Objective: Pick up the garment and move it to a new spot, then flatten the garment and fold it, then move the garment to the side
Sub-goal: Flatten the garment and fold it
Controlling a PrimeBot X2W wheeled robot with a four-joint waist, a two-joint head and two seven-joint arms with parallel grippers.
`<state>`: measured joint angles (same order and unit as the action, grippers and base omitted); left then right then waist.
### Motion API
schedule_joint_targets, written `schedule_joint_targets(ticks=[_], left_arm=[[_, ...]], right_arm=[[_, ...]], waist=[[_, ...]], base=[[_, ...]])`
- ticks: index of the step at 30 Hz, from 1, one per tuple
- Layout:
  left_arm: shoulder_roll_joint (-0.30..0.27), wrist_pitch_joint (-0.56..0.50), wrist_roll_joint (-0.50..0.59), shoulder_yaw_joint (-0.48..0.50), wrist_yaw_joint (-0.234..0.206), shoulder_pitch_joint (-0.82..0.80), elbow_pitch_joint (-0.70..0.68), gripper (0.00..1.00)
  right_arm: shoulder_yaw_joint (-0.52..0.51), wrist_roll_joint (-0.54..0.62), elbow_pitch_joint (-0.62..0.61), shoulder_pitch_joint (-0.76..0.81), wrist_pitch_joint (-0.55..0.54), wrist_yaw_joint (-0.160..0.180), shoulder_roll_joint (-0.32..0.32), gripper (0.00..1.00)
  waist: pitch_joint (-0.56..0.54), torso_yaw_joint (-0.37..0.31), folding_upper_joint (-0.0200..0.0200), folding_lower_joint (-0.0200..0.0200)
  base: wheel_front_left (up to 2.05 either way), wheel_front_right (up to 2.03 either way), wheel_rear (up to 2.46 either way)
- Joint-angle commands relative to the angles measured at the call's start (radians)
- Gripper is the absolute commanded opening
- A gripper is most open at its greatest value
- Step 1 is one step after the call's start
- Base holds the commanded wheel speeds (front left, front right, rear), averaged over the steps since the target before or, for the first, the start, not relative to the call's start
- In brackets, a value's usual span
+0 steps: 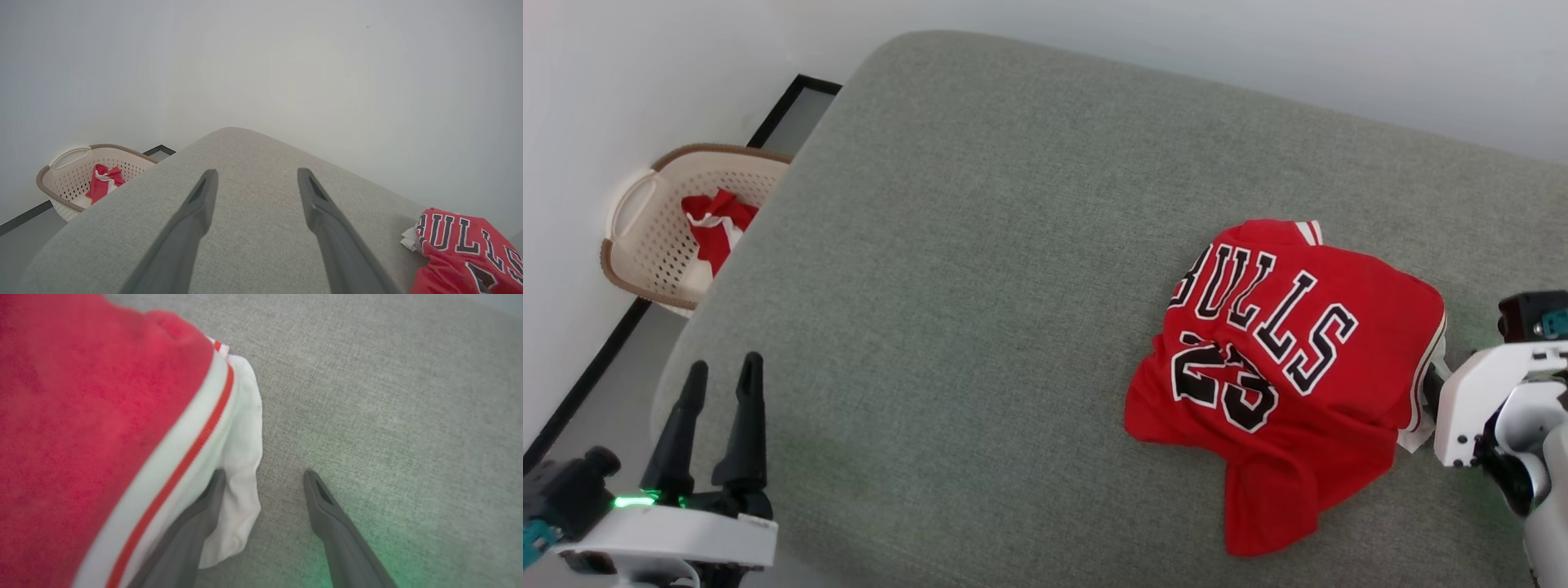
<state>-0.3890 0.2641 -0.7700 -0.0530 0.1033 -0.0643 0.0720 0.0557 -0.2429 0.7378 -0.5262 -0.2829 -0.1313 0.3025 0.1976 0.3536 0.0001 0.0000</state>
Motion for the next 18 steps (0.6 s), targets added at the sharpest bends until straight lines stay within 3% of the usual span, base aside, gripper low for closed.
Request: schedule_joint_targets(ticks=[1,3,8,18], left_arm=[[0.006,-0.001,0.007,0.004,0.005,-0.015,0.003,1.0],[0.01,-0.001,0.01,0.004,0.012,-0.019,0.011,1.0],[0.019,-0.001,0.014,0.013,0.018,-0.026,0.024,1.0],[0.002,-0.001,0.017,0.028,0.022,-0.011,0.019,1.0]], right_arm=[[0.019,-0.004,0.057,0.042,-0.055,0.001,-0.018,0.88],[0.03,-0.011,0.067,0.038,-0.105,0.001,-0.023,0.0],[0.062,-0.026,0.033,0.023,-0.19,0.001,-0.001,0.0],[0.063,-0.046,-0.141,-0.037,-0.208,0.001,0.091,0.0]], waist=[[0.011,0.007,-0.0001,0.0],[0.013,0.006,-0.0001,0.0],[0.011,-0.004,-0.0001,0.0],[-0.011,-0.057,-0.0001,0.0]], base=[[0.0,0.0,0.0],[0.0,0.0,0.0],[0.0,0.0,0.0],[0.0,0.0,0.0]])
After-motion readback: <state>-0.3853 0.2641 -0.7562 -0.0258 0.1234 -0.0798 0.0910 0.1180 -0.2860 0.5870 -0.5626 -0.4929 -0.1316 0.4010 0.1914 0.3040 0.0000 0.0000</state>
